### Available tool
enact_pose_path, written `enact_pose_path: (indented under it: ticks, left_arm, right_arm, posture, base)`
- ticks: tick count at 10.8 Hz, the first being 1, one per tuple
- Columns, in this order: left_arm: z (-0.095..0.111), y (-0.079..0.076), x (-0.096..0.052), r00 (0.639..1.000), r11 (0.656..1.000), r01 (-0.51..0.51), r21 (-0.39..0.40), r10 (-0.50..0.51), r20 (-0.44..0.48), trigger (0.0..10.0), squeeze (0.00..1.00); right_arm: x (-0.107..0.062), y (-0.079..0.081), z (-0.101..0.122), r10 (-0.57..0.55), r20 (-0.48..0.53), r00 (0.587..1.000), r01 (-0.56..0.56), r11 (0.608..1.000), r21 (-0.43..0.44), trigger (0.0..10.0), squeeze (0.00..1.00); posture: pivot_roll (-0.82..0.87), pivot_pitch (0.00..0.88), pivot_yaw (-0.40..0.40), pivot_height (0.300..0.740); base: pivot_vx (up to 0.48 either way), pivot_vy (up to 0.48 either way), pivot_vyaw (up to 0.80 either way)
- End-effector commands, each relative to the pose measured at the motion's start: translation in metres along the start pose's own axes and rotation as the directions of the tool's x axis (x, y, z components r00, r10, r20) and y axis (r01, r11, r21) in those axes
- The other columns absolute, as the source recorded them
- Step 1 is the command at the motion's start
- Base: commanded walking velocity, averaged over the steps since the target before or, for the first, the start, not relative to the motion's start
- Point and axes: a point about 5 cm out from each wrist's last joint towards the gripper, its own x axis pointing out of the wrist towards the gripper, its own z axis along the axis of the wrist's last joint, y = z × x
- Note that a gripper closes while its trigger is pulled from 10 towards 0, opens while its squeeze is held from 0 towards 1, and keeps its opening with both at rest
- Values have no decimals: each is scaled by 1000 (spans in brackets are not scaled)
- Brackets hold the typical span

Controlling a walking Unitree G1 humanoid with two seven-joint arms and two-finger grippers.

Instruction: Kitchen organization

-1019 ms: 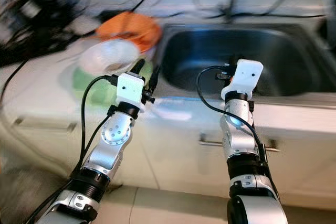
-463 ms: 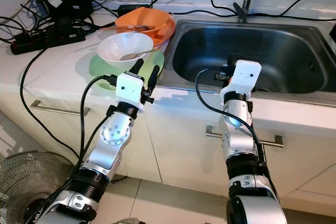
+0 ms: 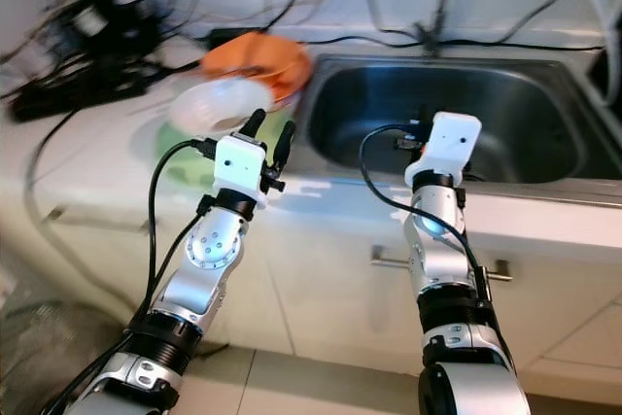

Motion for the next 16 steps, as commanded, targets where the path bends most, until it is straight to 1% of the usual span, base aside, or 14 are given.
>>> enact_pose_path:
  ticks: [1, 7, 10, 13, 16]
  left_arm:
    - [2, 4, 2, 1000, 1000, -17, 13, 17, 3, 10000, 0]
    - [1, 3, 2, 1000, 1000, -16, 11, 16, 0, 10000, 0]
    - [2, 3, 1, 1000, 1000, -16, 9, 16, 1, 10000, 0]
    - [2, 2, 0, 1000, 1000, -13, 7, 13, 6, 10000, 0]
    - [6, -1, -2, 999, 1000, 0, -6, 0, 37, 10000, 0]
  right_arm:
    - [1, 5, 0, 22, -6, 1000, -22, 1000, 2, 10000, 0]
    - [2, 4, 0, 26, -9, 1000, -26, 1000, 3, 10000, 0]
    - [1, 4, 0, 26, -11, 1000, -26, 1000, 7, 10000, 0]
    - [1, 6, -1, 34, -15, 999, -34, 999, -1, 10000, 0]
    - [1, 7, -2, 39, -16, 999, -39, 999, -1, 10000, 0]
  posture:
    - [50, 0, 60, 740]
    - [48, 0, 55, 740]
    - [49, 0, 55, 740]
    - [55, 0, 53, 740]
    - [58, 0, 49, 740]
  base:
    - [394, 0, 0]
    - [413, 0, 0]
    - [430, 0, -523]
    - [428, 0, 0]
    - [0, 0, 0]
